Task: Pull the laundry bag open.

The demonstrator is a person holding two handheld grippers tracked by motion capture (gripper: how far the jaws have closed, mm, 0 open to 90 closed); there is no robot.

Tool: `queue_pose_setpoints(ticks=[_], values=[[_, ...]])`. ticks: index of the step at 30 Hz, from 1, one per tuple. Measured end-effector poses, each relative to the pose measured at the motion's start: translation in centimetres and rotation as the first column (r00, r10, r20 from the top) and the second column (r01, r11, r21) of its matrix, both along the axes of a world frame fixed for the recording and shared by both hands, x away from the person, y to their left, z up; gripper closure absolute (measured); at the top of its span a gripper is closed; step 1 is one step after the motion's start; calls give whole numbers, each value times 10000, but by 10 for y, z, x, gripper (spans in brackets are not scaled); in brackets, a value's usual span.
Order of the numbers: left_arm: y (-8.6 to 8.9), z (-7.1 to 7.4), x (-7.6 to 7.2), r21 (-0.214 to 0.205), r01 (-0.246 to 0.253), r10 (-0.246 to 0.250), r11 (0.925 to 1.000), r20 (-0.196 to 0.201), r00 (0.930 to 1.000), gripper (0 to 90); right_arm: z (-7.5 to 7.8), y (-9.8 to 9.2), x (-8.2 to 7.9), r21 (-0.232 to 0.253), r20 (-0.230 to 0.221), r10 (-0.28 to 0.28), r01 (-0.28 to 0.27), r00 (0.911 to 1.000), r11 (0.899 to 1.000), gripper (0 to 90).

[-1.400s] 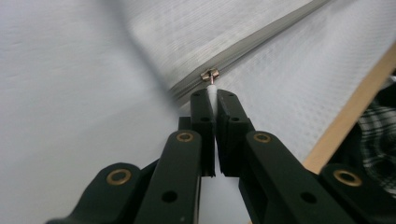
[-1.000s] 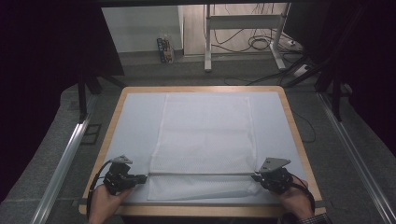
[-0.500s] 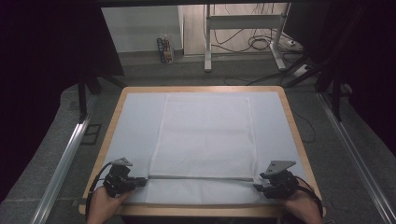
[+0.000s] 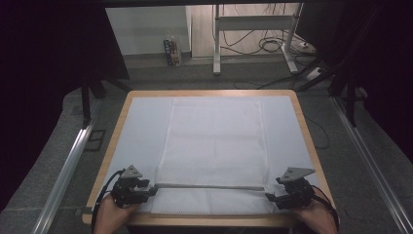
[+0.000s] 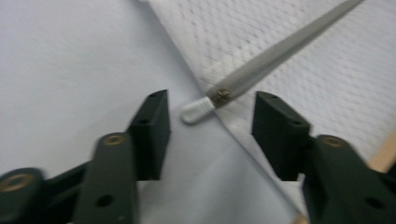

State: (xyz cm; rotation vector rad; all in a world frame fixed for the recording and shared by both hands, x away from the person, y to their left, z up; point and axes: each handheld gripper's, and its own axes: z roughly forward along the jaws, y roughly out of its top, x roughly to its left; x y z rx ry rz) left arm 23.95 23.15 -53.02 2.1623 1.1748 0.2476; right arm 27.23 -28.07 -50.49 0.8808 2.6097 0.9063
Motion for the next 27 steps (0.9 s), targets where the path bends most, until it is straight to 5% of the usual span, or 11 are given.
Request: queue_pose_setpoints(ticks=[6, 11, 27], values=[[0, 5, -5, -150, -77, 88, 9999, 758, 9971, 249, 4, 1, -1, 131, 544, -178, 171, 9984, 9998, 112], [0, 8, -16, 215, -312, 284, 9993, 1198, 9924, 99, 6, 2, -4, 131, 685, -187, 178, 9975, 9998, 66], [18, 13, -47, 95, -1037, 1003, 9946, 1814, 9783, 16, 9, -16, -21, 948, 889, -852, 767, 9924, 9925, 18]])
